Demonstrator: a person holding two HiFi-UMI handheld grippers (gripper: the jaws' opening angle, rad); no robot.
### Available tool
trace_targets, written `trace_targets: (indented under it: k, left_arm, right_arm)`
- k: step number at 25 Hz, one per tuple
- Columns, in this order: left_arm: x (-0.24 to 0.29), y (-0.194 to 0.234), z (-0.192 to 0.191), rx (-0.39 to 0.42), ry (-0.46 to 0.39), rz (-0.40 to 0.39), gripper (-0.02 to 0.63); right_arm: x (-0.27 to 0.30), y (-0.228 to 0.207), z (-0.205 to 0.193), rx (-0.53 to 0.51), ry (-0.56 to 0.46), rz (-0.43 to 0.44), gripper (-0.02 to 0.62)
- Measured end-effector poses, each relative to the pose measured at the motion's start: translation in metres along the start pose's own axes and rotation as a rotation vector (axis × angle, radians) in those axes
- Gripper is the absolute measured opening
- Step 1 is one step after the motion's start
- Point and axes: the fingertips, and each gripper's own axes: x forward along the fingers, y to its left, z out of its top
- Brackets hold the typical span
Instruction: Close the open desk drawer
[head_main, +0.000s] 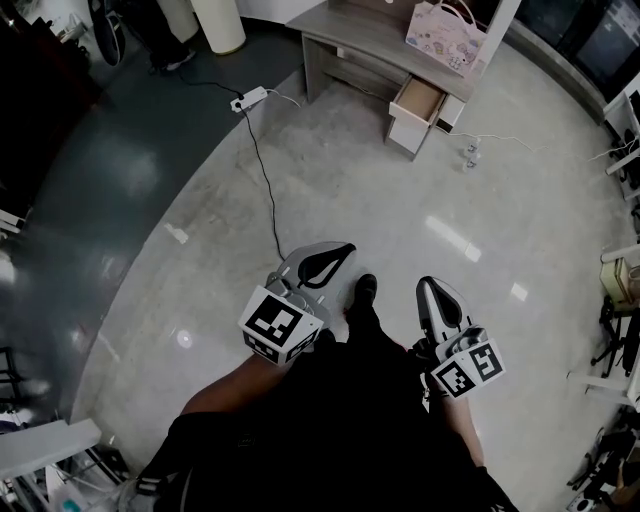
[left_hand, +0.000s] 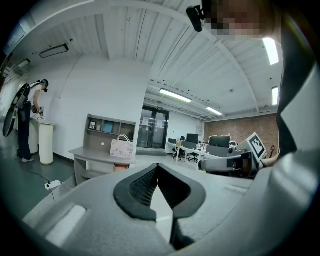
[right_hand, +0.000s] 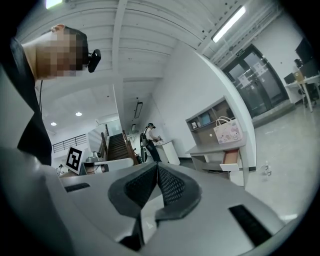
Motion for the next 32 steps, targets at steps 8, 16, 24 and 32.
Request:
trace_targets:
  k: [8, 16, 24, 32]
  left_arm:
    - [0.099, 0.063, 0.014, 0.021, 0.040, 0.005, 0.008]
    - [0.198, 0.138, 0.038, -0.032, 0.060, 0.060, 0.008]
    - [0.269, 0.180, 0.041, -0.065, 0.063, 0.017, 0.008]
    - [0.357, 0.282, 0.055, -0.081, 0.059, -0.055, 0.008]
  right_arm:
    - [0.082, -0.098, 0.031, 0.061, -0.041, 0.024, 0.015]
    - [0.157, -0.192, 0.075, 0.050, 0.003, 0.094, 0.015]
    - [0.210, -0.249, 0.072, 0.096, 0.067, 0.057, 0.015]
    - [0.316, -0.315, 0.101, 0.064, 0.062, -0.003, 0.015]
